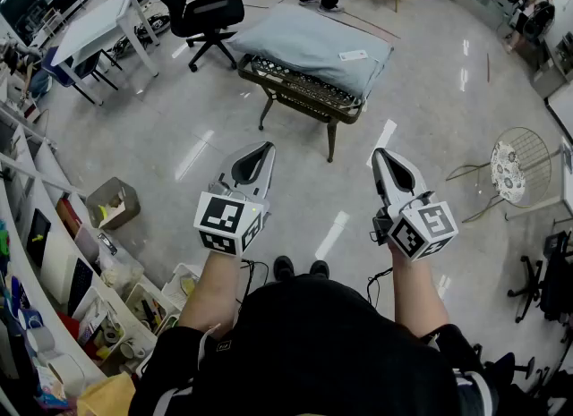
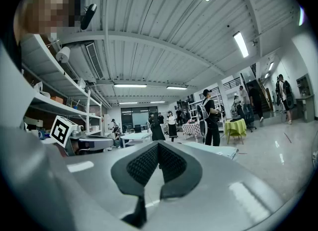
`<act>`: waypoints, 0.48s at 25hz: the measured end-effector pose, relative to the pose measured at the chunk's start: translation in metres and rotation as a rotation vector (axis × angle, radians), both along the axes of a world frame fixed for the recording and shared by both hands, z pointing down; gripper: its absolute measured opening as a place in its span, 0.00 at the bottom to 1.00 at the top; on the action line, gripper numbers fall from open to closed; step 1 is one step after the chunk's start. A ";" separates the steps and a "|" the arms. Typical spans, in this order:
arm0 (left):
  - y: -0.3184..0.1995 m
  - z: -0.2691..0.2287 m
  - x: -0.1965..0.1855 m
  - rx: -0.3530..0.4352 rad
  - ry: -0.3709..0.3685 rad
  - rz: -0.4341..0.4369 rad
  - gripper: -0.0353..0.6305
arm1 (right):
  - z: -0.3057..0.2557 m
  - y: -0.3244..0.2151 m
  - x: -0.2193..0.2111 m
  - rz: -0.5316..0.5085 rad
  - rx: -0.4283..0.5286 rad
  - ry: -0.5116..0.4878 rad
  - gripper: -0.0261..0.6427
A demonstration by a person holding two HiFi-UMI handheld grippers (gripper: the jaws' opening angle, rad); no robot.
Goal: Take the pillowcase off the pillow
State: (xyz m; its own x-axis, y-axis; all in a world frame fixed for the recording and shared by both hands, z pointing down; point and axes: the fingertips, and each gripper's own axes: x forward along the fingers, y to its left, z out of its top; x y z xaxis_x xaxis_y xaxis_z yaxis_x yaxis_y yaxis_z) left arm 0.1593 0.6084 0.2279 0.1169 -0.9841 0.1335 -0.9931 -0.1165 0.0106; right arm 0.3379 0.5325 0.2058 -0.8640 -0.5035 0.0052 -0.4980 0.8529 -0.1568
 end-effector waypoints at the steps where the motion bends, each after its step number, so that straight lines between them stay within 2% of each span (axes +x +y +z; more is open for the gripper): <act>1: 0.001 0.000 -0.002 0.000 0.003 0.002 0.06 | -0.001 0.002 -0.003 0.000 0.002 0.002 0.05; 7: 0.008 -0.003 -0.022 0.006 0.010 0.017 0.06 | -0.003 0.011 -0.023 0.009 0.008 0.004 0.05; 12: 0.006 0.003 -0.029 0.001 0.015 0.026 0.06 | 0.002 0.010 -0.022 0.016 -0.050 -0.046 0.05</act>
